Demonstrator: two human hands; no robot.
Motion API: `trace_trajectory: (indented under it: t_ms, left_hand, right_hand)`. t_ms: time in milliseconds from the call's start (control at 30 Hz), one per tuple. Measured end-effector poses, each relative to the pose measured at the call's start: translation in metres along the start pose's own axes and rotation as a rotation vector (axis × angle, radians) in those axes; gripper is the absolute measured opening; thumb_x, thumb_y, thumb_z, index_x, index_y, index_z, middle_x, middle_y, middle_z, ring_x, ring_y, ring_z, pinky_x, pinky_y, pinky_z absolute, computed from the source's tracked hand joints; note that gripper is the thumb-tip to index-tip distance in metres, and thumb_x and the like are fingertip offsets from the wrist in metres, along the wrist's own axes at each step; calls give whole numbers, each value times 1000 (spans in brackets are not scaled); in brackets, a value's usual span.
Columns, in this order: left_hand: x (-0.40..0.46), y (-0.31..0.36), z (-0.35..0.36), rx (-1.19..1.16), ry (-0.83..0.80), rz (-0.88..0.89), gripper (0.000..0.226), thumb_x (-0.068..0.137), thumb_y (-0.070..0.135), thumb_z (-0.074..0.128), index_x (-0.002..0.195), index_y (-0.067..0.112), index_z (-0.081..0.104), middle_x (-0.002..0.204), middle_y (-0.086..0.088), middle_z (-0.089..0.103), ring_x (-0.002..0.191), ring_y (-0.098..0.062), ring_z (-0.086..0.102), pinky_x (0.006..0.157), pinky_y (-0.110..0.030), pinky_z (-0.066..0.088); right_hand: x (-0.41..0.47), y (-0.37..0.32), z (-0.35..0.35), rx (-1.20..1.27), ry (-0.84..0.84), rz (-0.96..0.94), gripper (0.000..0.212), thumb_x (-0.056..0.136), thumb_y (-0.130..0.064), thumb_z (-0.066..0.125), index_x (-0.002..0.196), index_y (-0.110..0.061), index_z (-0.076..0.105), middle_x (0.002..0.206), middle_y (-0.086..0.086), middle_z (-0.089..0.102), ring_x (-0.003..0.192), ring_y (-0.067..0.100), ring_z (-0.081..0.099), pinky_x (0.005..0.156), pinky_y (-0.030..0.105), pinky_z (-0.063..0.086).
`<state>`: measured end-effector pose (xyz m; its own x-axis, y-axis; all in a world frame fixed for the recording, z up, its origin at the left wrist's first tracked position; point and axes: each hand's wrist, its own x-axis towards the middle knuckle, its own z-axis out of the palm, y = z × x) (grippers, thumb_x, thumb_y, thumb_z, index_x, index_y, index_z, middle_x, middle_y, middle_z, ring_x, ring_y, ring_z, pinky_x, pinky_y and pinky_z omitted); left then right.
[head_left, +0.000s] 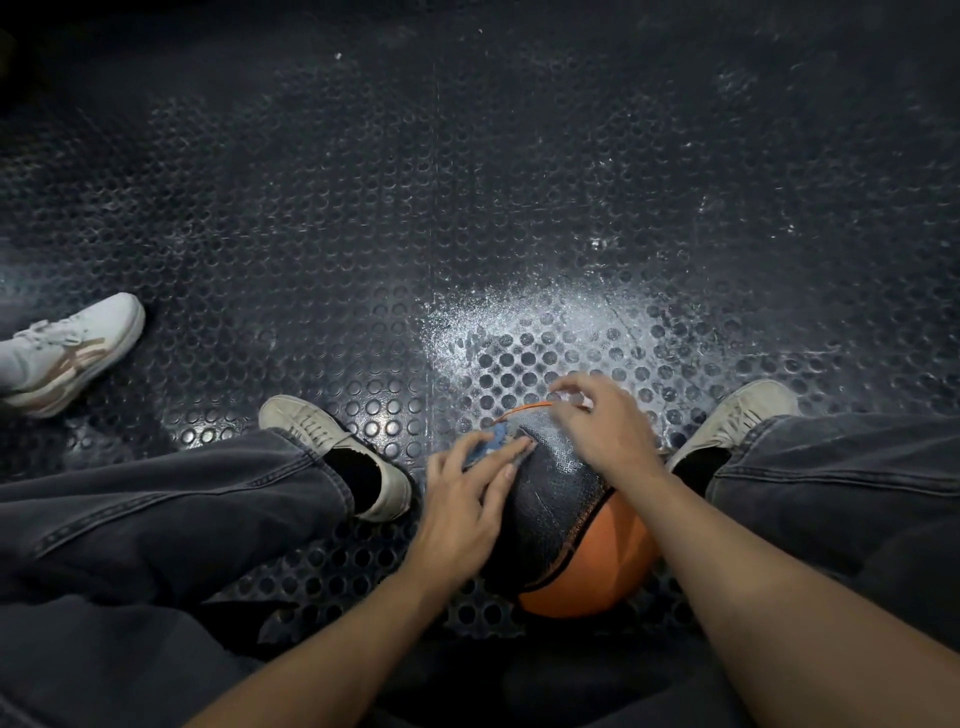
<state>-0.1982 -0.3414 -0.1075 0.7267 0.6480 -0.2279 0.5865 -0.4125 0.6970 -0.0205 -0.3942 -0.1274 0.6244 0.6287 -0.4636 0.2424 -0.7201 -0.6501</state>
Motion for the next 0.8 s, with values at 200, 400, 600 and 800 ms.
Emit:
trace_trajectory:
  t_ms: [200, 400, 600, 800]
  left_hand:
    - [37, -7, -5, -224, 203, -359, 45, 91, 36, 62, 132, 19, 53, 111, 5, 59, 100, -9, 57, 88, -20, 44]
    - [5, 24, -6, -30, 197, 38, 17, 89, 24, 67, 102, 16, 75, 97, 9, 61, 85, 2, 53, 78, 1, 33]
    - [60, 18, -23, -33, 102, -305, 19, 95, 24, 59, 104, 18, 74, 91, 4, 69, 81, -12, 59, 78, -20, 41]
    - [10, 15, -19, 50, 72, 178, 21, 92, 21, 61, 108, 21, 74, 106, 9, 67, 90, -3, 59, 83, -15, 44]
  right_hand:
    - [-10, -6, 10, -113, 52, -61, 21, 100, -35, 50, 107, -35, 69, 95, -19, 60, 64, -2, 44, 94, 42, 48]
    - [-6, -6, 8, -105, 92, 16, 22, 99, -38, 48, 97, -32, 70, 88, -13, 64, 68, 5, 51, 94, 40, 43]
    - [-4, -15, 22, -86, 167, 92, 31, 100, -39, 45, 79, -23, 62, 77, -9, 62, 76, 16, 60, 101, 45, 40]
    - [-6, -11, 15, -83, 183, 130, 32, 100, -36, 43, 77, -20, 59, 78, -6, 61, 74, 16, 55, 99, 47, 41]
